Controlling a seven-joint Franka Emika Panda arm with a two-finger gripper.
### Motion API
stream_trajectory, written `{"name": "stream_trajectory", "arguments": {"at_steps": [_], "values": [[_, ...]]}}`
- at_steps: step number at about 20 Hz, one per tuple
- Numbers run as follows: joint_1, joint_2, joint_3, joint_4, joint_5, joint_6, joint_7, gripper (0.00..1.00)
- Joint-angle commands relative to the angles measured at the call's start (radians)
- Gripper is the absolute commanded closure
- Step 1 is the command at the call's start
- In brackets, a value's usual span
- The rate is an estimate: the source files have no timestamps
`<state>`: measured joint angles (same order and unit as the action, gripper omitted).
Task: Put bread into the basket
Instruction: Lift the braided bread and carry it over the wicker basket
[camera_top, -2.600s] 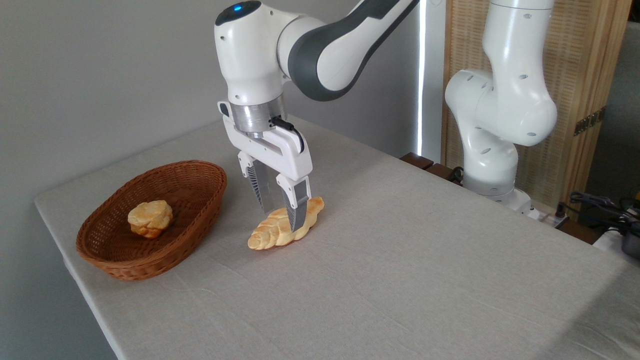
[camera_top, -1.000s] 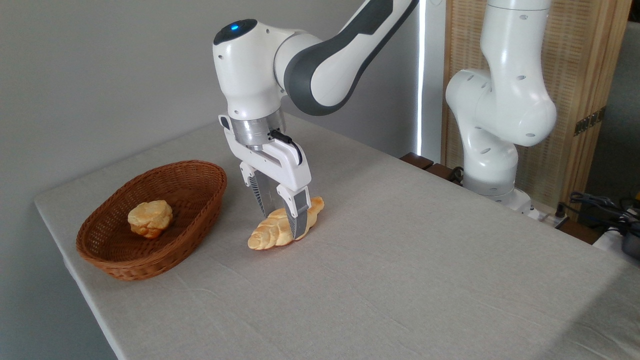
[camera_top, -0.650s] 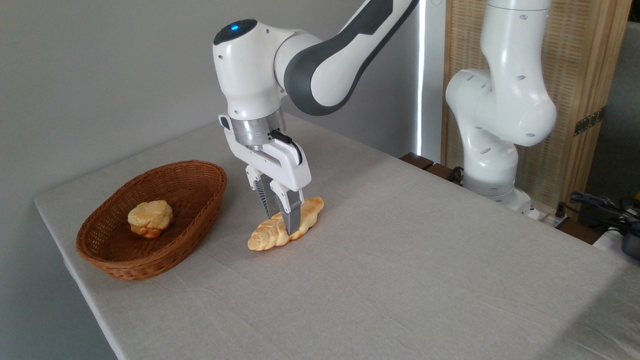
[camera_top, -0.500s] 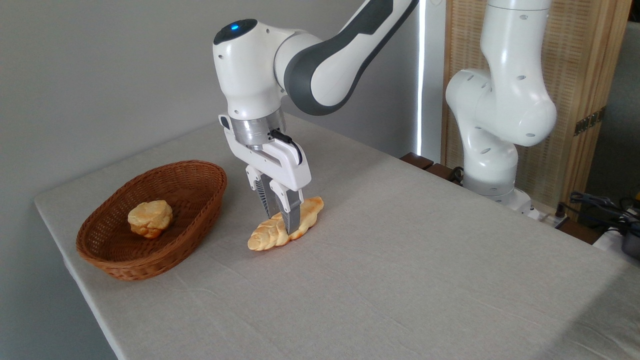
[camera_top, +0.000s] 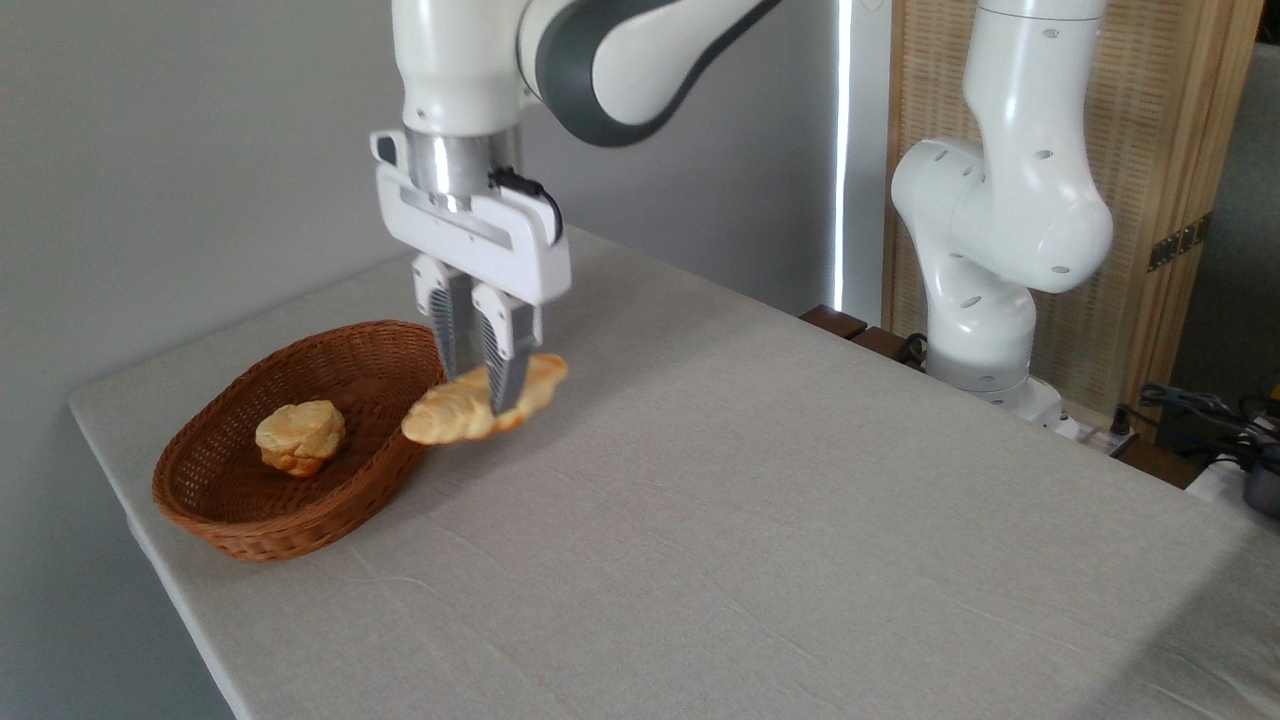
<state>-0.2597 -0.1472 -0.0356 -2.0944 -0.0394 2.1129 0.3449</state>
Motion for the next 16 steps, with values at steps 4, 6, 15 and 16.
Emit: {"name": "stream_trajectory", "arguments": {"at_steps": [4, 6, 15, 16], "values": [[-0.015, 0.132, -0.044, 0.210, -0.122, 0.036, -0.164, 0.48], [-0.015, 0.188, -0.079, 0.252, -0.128, 0.093, -0.252, 0.48], [-0.015, 0.461, -0.162, 0.431, -0.114, 0.281, -0.543, 0.29], [-0.015, 0.474, -0.162, 0.438, -0.105, 0.282, -0.543, 0.15]]}}
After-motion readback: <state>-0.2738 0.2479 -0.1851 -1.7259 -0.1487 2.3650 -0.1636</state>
